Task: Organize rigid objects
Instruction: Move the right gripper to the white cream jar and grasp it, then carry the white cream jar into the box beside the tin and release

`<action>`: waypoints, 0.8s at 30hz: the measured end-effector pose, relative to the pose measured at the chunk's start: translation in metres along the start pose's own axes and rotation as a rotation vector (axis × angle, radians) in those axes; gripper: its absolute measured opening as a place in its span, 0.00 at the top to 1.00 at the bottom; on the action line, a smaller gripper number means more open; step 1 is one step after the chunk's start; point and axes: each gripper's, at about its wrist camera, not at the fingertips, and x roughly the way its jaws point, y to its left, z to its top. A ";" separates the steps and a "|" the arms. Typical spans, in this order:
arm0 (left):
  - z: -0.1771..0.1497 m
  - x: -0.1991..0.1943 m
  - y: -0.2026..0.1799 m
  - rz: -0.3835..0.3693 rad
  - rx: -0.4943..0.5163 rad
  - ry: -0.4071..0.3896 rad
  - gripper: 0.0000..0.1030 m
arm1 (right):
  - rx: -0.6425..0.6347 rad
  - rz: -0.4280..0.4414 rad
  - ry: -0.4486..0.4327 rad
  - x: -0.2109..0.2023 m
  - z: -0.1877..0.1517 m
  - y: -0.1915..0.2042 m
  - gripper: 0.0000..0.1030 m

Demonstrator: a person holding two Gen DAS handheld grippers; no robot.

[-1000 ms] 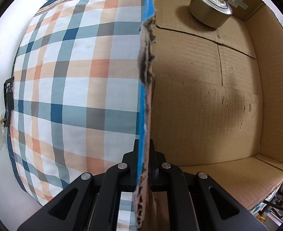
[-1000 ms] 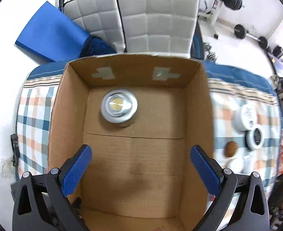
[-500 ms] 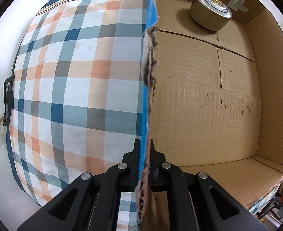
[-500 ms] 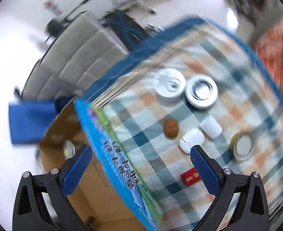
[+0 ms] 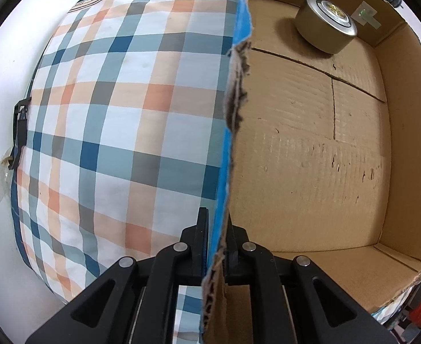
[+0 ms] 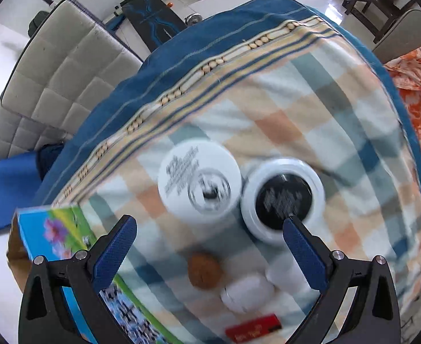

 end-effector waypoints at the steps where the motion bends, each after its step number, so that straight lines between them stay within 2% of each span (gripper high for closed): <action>1: -0.001 0.001 0.000 -0.003 -0.006 0.003 0.94 | 0.000 0.001 0.002 0.007 0.004 0.000 0.03; 2: -0.001 0.002 0.001 -0.006 -0.011 0.005 0.94 | -0.001 0.015 0.013 0.014 0.010 0.003 0.13; 4: 0.000 0.003 0.004 -0.018 -0.025 0.011 0.94 | -0.019 -0.008 0.038 0.025 0.016 0.010 0.19; 8: 0.001 0.005 0.007 -0.029 -0.038 0.016 0.94 | -0.106 -0.084 0.016 0.034 0.026 0.028 0.21; 11: 0.003 0.004 0.012 -0.036 -0.046 0.017 0.94 | -0.151 -0.118 0.072 0.050 0.029 0.040 0.21; 13: 0.003 0.004 0.014 -0.036 -0.044 0.019 0.94 | -0.150 -0.116 0.103 0.058 0.029 0.039 0.23; 14: 0.003 0.004 0.014 -0.035 -0.044 0.018 0.94 | -0.146 -0.118 0.100 0.060 0.029 0.039 0.32; 21: 0.005 0.004 0.008 -0.024 -0.026 0.017 0.94 | -0.145 -0.085 0.066 0.052 0.014 0.035 0.32; 24: 0.004 0.004 0.006 -0.021 -0.021 0.014 0.94 | -0.181 -0.074 0.038 0.039 -0.005 0.041 0.32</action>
